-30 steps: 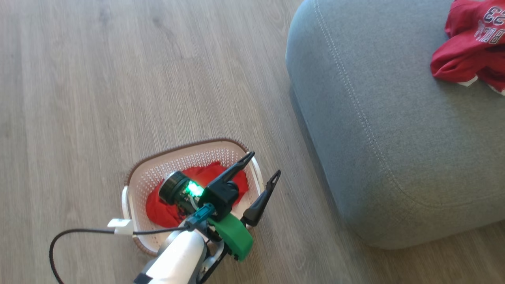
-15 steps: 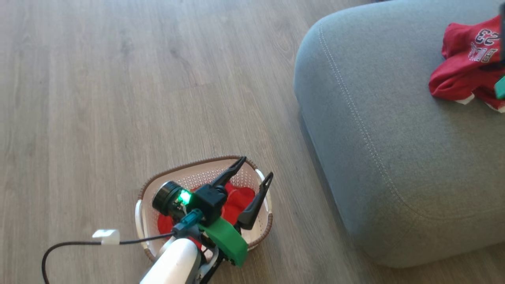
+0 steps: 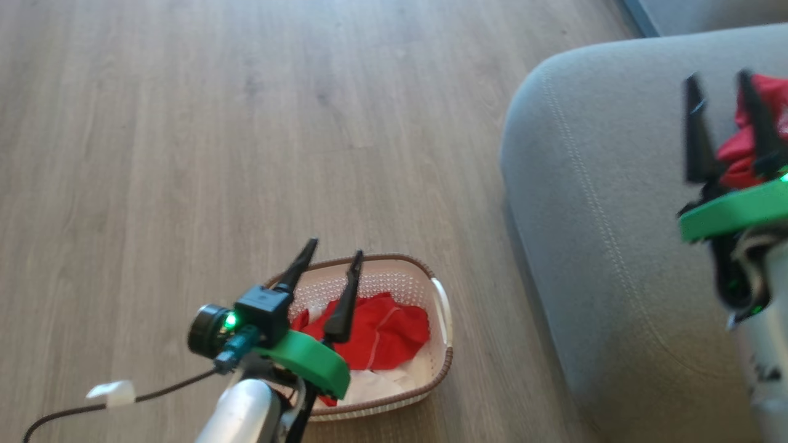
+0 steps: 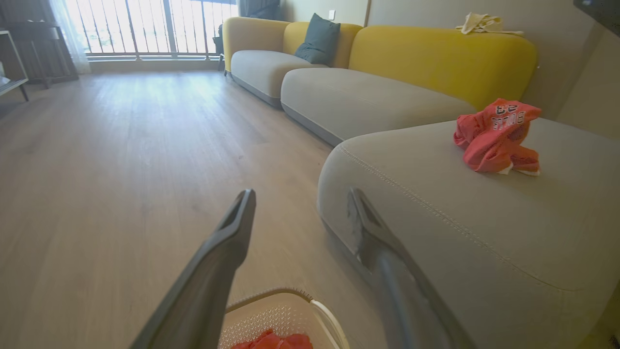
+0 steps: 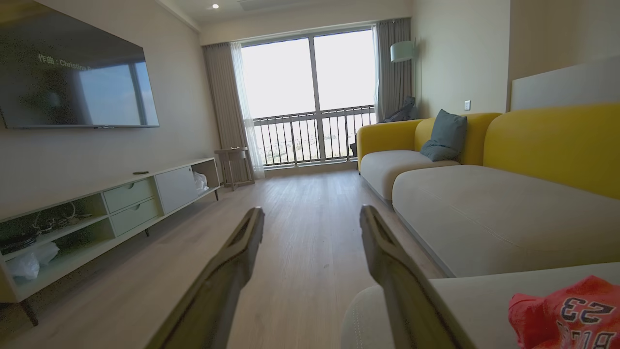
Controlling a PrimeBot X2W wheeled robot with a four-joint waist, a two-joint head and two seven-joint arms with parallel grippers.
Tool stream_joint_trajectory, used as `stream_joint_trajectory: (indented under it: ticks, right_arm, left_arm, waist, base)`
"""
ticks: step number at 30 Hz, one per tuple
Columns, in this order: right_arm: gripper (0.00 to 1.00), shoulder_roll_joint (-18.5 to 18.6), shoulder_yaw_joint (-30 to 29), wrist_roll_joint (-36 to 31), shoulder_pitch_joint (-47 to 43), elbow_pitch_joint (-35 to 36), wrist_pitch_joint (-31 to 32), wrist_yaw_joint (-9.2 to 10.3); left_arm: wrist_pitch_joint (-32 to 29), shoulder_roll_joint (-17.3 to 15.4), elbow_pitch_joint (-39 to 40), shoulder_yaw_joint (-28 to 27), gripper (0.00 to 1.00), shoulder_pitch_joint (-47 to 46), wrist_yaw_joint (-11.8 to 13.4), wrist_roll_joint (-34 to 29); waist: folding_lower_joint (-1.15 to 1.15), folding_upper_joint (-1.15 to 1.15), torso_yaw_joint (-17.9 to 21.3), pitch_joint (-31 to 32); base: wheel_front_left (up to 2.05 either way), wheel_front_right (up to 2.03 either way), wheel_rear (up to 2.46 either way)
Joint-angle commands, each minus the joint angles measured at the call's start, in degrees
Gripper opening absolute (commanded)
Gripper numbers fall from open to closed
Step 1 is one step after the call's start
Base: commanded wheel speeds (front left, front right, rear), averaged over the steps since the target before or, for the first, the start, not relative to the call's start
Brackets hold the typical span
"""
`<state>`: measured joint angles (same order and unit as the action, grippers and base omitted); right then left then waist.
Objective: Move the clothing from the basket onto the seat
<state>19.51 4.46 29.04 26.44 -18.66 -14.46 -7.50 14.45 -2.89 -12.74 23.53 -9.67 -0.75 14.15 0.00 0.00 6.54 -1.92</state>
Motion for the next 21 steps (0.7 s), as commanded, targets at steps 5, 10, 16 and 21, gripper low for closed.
stream_joint_trajectory:
  ticks: [5, 10, 16, 21]
  right_arm:
    - [1.0, -2.35, 2.22, -1.66, -5.1, 5.46, -0.53, 0.01]
    - [1.0, -5.01, 3.62, -1.79, -9.01, 6.64, -0.53, 0.01]
    - [1.0, -7.92, 4.67, -1.8, -13.45, 6.39, -0.53, 0.01]
    - [1.0, -8.28, 5.36, -4.22, -15.24, 6.26, -0.53, 0.01]
  left_arm:
    - [0.55, 0.01, 3.11, -5.67, 1.0, -0.62, 2.08, 1.3]
    - [0.55, 0.01, 4.11, -8.29, 1.0, 0.74, 2.24, 4.37]
    - [0.55, 0.02, 6.87, -10.91, 1.0, 2.23, 5.38, 3.45]
    - [0.55, 0.02, 8.11, -11.66, 1.0, 3.45, 7.81, 2.94]
  waist:
    - [0.0, 0.0, -3.98, 0.97]
    - [0.0, 0.0, -6.84, 1.52]
    - [0.0, 0.0, -9.37, 1.8]
    - [0.0, 0.0, -9.88, 1.88]
  base:
    - [0.0, 0.0, 0.0]
    - [0.0, 0.0, 0.0]
    - [0.0, 0.0, 0.0]
    - [0.0, 0.0, 0.0]
